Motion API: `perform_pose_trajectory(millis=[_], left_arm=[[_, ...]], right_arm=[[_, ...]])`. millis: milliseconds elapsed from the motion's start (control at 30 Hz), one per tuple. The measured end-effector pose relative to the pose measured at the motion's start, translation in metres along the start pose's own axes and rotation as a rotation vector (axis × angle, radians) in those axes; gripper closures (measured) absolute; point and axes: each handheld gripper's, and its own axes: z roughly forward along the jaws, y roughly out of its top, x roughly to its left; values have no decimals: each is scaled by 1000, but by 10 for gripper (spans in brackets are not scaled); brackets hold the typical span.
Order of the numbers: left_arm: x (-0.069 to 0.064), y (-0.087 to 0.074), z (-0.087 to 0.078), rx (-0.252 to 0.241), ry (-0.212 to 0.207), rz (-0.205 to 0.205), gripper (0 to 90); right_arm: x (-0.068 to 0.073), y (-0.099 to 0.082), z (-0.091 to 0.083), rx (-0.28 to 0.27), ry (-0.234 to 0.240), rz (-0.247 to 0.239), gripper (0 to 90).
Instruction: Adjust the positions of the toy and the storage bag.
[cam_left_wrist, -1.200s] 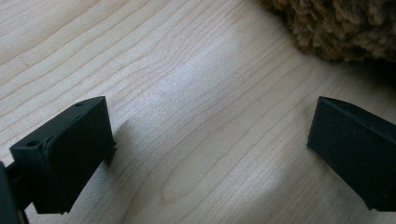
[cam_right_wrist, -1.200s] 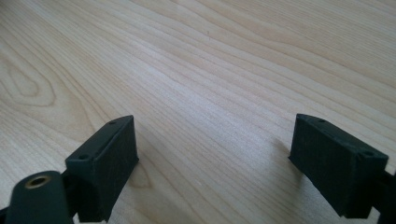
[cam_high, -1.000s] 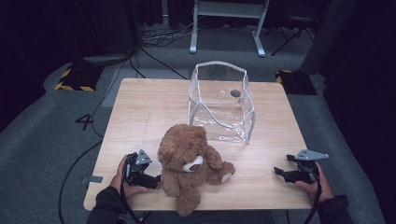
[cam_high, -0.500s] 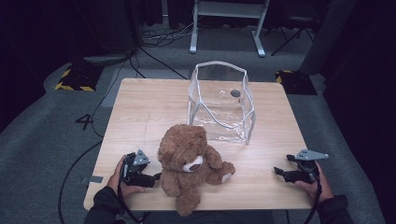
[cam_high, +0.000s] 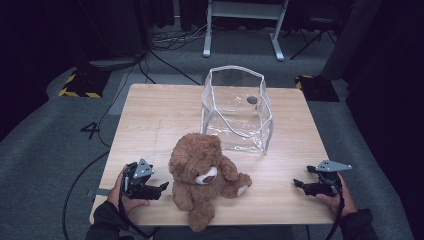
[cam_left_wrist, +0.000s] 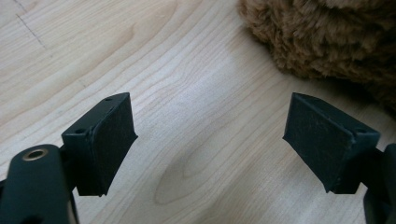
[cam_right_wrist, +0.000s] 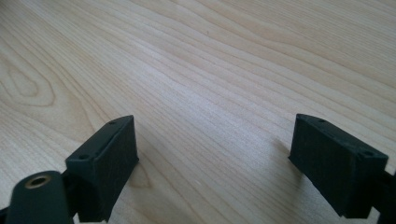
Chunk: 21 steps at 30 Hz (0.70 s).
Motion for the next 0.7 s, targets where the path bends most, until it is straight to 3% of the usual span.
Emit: perform_pose_trajectory(millis=[200,433,700], left_arm=[[-1,4,-10,-41,-7,-9,163],[-10,16,-26,-133,-25,-3,161],[-21,28,-34,-180,-52,6,161]], right_arm=[[0,0,0,0,0,0,148],[0,0,0,0,0,0,148],[0,0,0,0,0,0,148]])
